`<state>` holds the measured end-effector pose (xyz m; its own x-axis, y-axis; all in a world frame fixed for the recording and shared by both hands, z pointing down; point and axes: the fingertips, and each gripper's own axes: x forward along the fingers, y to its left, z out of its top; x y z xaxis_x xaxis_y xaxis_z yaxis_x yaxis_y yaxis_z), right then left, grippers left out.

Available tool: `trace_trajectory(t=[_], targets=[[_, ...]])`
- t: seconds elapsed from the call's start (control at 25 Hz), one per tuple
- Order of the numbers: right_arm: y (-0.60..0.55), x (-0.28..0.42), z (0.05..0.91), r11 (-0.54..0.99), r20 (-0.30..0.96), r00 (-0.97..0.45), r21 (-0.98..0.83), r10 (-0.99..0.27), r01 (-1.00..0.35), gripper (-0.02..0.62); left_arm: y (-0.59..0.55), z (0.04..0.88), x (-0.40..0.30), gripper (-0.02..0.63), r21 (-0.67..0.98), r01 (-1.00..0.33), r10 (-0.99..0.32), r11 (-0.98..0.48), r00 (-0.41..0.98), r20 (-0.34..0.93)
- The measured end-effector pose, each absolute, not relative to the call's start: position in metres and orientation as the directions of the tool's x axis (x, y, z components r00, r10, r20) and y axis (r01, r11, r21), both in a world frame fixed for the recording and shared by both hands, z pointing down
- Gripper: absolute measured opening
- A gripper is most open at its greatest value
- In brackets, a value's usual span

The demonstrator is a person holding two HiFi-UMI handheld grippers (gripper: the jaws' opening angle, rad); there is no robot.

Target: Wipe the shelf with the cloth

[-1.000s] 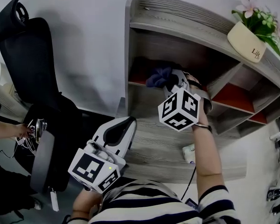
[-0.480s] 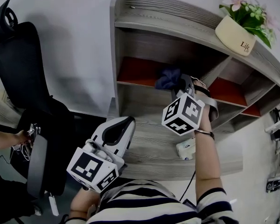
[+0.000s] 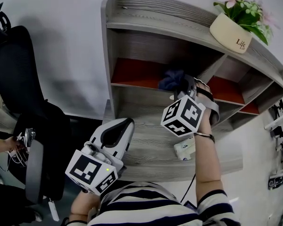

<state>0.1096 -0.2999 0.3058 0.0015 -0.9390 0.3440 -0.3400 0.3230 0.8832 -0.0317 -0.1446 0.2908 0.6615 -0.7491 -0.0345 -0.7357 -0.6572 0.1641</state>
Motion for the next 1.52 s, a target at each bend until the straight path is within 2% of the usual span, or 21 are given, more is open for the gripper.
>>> trace_trajectory(t=[0.28,0.56,0.76,0.96,1.16,1.52], targets=[[-0.293,0.108,0.244,0.062,0.059,-0.021,0.937,-0.998,-0.342,0.075,-0.145,0.29,-0.035,0.02,0.17,-0.741,-0.756,-0.65,0.653,-0.04],[-0.275,0.109,0.188,-0.18,-0.203,-0.042,0.933,-0.978,-0.311,0.075,-0.147,0.288,-0.036,0.02,0.169,-0.739,-0.754,-0.652,0.655,-0.048],[-0.268,0.113,0.167,-0.318,-0.338,-0.058,0.921,-0.939,-0.223,0.075,-0.145,0.287,-0.035,0.02,0.171,-0.735,-0.751,-0.656,0.659,-0.046],[-0.272,0.121,0.163,-0.43,-0.433,-0.039,0.901,-0.901,-0.066,0.075,-0.145,0.288,-0.036,0.02,0.172,-0.734,-0.75,-0.657,0.659,-0.048],[-0.278,0.131,0.169,-0.436,-0.436,0.005,0.9,-0.9,-0.014,0.075,-0.144,0.288,-0.038,0.02,0.173,-0.736,-0.752,-0.655,0.658,-0.047],[-0.286,0.142,0.197,-0.331,-0.325,0.076,0.94,-0.943,-0.089,0.075,-0.143,0.288,-0.04,0.02,0.174,-0.738,-0.754,-0.652,0.655,-0.049]])
